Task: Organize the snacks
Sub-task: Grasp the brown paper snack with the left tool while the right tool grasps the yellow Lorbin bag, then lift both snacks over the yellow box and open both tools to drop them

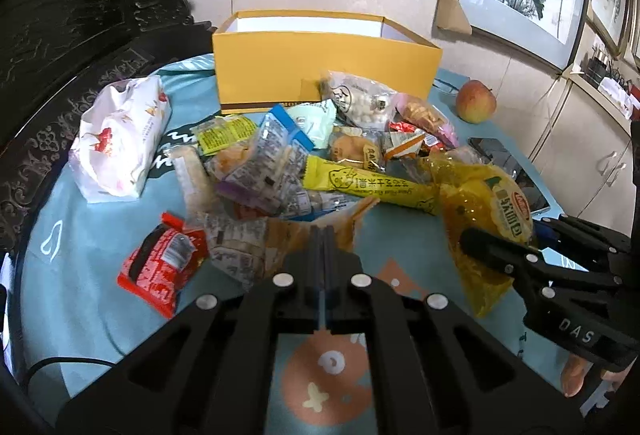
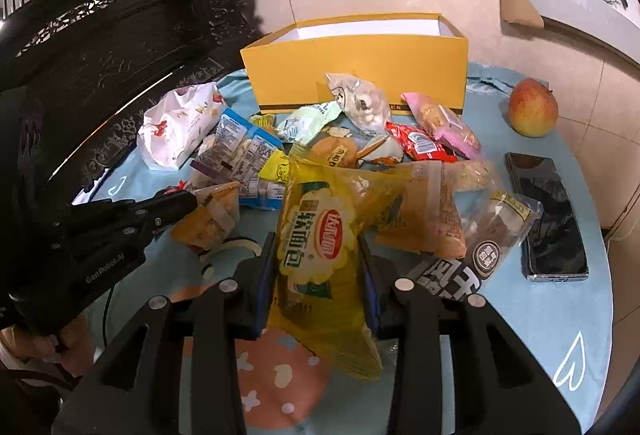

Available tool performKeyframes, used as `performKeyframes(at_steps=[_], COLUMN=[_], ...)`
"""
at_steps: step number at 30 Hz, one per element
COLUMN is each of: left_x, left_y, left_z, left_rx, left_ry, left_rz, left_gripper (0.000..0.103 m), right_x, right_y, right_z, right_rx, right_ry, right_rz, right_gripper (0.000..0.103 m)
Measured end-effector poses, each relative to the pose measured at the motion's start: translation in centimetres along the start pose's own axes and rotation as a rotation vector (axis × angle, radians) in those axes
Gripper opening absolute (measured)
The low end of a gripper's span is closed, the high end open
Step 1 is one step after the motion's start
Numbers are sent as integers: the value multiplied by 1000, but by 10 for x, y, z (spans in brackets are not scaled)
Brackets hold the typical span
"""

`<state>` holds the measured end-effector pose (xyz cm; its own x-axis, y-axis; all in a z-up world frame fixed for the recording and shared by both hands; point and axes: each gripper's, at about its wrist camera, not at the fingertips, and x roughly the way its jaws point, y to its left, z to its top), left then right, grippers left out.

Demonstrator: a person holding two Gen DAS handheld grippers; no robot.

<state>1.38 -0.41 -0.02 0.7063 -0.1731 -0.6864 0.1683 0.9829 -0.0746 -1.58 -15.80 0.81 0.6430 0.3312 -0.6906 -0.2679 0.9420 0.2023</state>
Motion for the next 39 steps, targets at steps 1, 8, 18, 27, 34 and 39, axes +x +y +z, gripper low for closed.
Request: performKeyframes(at_steps=[1, 8, 18, 27, 34, 39], left_x=[-2, -18, -2, 17, 55, 50], left_y=[1, 5, -4, -18, -26, -20], left_z=[0, 9, -7, -24, -39, -30], left_rx=[-2, 0, 72, 150, 181, 163], left_ry=[-3, -42, 16, 60, 145, 153], left_rz=[1, -4, -11, 16, 57, 27], left_gripper=[1, 0, 1, 76, 71, 36], right_x=[-2, -13, -7, -6, -4, -4], right_y=[1, 7, 6, 1, 1, 0], right_z=[0, 5, 1, -1, -1, -2], right_rx=[-4, -10, -17, -6, -5, 0], right_ry=[-8, -42, -19, -13, -4, -2], right_rz=[2, 3, 0, 23, 40, 43], right_gripper=[37, 37, 37, 37, 37, 37])
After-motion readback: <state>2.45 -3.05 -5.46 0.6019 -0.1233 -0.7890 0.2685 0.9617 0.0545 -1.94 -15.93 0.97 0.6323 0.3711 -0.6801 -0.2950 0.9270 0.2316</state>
